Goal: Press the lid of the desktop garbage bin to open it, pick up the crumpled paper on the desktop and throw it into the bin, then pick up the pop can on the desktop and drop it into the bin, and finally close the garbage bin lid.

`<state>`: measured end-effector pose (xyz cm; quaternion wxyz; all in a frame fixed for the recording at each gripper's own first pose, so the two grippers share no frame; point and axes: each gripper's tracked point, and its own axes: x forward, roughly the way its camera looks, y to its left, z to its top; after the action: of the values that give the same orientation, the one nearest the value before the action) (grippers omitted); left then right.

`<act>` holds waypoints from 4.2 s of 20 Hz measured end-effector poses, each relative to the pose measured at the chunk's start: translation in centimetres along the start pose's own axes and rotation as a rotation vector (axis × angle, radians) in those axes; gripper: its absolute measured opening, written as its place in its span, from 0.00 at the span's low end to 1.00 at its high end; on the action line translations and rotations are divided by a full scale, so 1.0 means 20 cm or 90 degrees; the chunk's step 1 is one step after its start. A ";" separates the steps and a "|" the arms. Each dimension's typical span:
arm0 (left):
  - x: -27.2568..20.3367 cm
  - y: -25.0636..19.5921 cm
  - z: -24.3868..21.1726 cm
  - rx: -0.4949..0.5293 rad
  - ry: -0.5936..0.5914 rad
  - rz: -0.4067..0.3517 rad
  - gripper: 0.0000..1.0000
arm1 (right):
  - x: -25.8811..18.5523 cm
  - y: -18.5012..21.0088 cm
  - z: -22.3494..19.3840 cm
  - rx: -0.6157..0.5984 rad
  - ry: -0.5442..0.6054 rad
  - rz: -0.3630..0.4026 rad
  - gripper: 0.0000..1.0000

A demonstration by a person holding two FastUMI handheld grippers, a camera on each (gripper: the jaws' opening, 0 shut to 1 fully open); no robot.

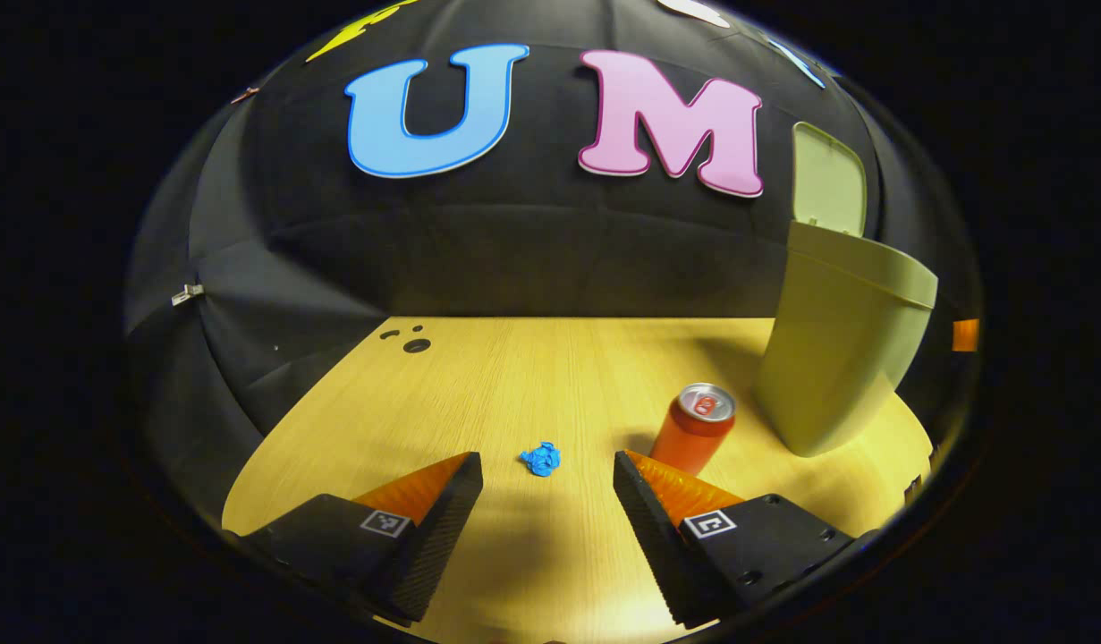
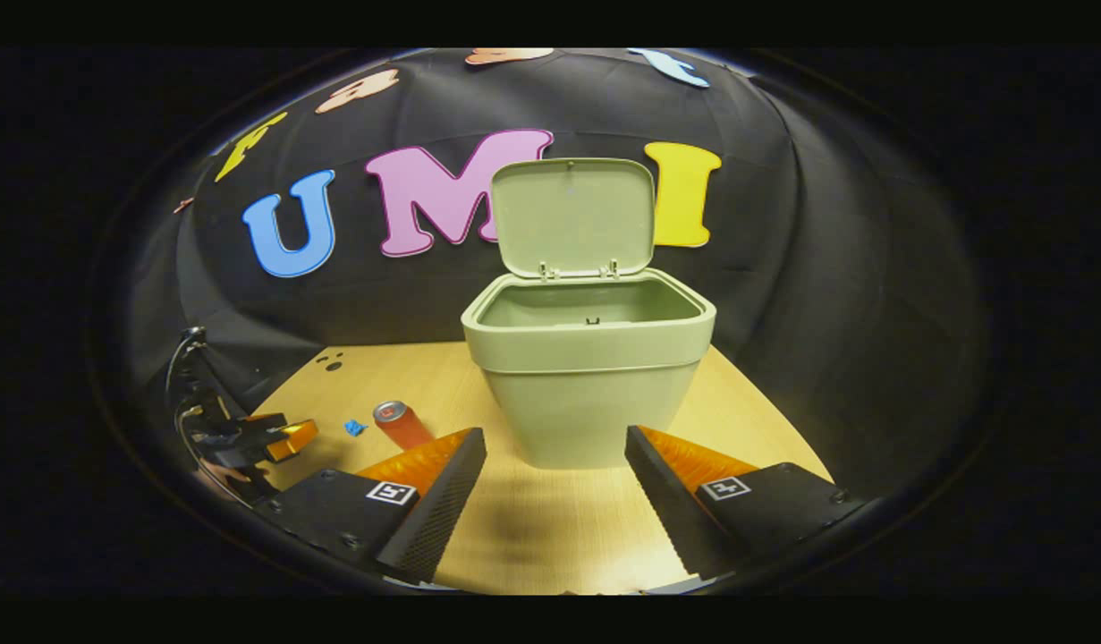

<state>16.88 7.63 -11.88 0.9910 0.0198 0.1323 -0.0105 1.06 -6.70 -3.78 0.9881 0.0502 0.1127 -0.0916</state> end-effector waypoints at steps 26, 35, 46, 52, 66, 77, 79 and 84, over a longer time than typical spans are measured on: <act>0.66 -0.05 -0.28 0.008 0.119 0.003 0.69 | 0.01 -0.12 -0.32 0.006 0.127 0.003 0.99; 0.62 -0.04 -0.22 -0.009 0.091 -0.003 0.35 | -0.03 -0.10 -0.34 0.003 0.131 0.012 0.99; 0.15 -0.18 0.26 0.044 -0.035 -0.075 0.35 | 0.00 -0.02 -0.37 -0.010 0.126 0.051 0.99; -0.09 -0.51 0.75 0.058 -0.128 -0.179 0.35 | 0.03 0.04 -0.36 -0.001 0.124 0.086 0.99; -0.23 -1.70 1.10 0.054 -0.170 -0.443 0.35 | 0.05 -0.10 -0.34 0.021 0.103 0.098 0.99; -0.11 -1.85 1.04 0.081 -0.139 -0.409 0.81 | 0.16 -0.09 -0.39 -0.016 0.129 0.181 0.99; -0.10 -1.81 1.07 0.071 -0.149 -0.388 0.95 | 0.16 -0.06 -0.41 -0.028 0.135 0.197 0.99; -0.13 -1.50 1.14 0.038 -0.184 -0.299 0.96 | 0.20 0.02 -0.41 -0.054 0.142 0.223 0.99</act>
<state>19.56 -23.27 9.73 0.9690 0.0159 -0.0099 -0.2464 3.16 -6.07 -12.60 0.9717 0.0375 0.2143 0.0923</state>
